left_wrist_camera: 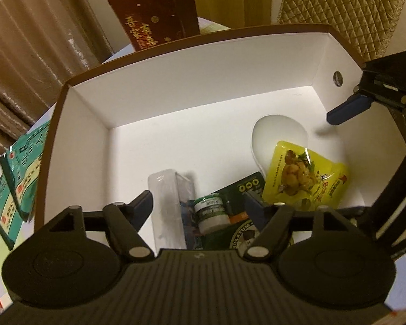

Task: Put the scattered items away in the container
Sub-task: 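Lower both items into the box and open both grippers, then withdraw both tools up out of the box toward the remaining items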

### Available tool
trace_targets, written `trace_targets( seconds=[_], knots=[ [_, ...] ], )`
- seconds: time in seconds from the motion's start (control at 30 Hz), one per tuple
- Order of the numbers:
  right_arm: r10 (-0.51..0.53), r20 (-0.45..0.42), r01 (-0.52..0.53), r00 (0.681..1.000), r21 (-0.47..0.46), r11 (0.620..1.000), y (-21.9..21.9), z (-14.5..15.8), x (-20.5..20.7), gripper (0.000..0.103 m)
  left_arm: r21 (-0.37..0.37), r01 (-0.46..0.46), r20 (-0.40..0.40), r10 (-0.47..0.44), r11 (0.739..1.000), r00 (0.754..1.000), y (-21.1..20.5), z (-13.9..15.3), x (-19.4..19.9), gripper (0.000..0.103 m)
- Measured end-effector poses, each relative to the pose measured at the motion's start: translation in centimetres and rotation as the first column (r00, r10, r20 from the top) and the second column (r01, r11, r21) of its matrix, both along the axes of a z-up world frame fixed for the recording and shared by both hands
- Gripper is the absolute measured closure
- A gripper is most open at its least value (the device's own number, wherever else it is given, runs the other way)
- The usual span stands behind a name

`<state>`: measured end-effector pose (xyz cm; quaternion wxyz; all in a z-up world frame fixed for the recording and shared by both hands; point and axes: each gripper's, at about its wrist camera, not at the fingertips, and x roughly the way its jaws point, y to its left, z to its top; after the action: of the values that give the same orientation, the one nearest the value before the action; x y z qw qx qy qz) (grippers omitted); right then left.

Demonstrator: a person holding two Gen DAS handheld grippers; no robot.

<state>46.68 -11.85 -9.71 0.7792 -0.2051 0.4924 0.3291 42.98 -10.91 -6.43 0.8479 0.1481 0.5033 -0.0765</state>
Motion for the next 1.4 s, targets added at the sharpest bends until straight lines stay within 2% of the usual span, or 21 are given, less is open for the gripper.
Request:
trace_targets(
  seconds=[0.23, 0.47, 1.0, 1.4],
  knots=[
    [-0.038, -0.008, 0.038, 0.999, 0.023, 0.999, -0.3, 0.7, -0.4, 0.002, 0.028, -0.038, 0.004, 0.038, 0.999, 0.999, 0.5, 0.5, -0.6, 0.016],
    [-0.053, 0.043, 0.051, 0.998, 0.028, 0.998, -0.6, 1.9, -1.2, 0.002, 0.046, -0.066, 0.016, 0.065, 0.997, 0.998, 0.5, 1.6, -1.8, 0.01],
    [-0.093, 0.115, 0.081, 0.989, 0.104, 0.991, -2.3, 4.9, -3.5, 0.002, 0.065, -0.115, 0.069, 0.11, 0.991, 0.992, -0.6, 4.5, -4.5, 0.009],
    [-0.08, 0.189, 0.049, 0.979, 0.161, 0.986, -3.6, 7.3, -5.7, 0.002, 0.04, -0.196, 0.137, 0.188, 0.98, 0.972, -1.2, 7.2, -7.8, 0.009]
  ],
)
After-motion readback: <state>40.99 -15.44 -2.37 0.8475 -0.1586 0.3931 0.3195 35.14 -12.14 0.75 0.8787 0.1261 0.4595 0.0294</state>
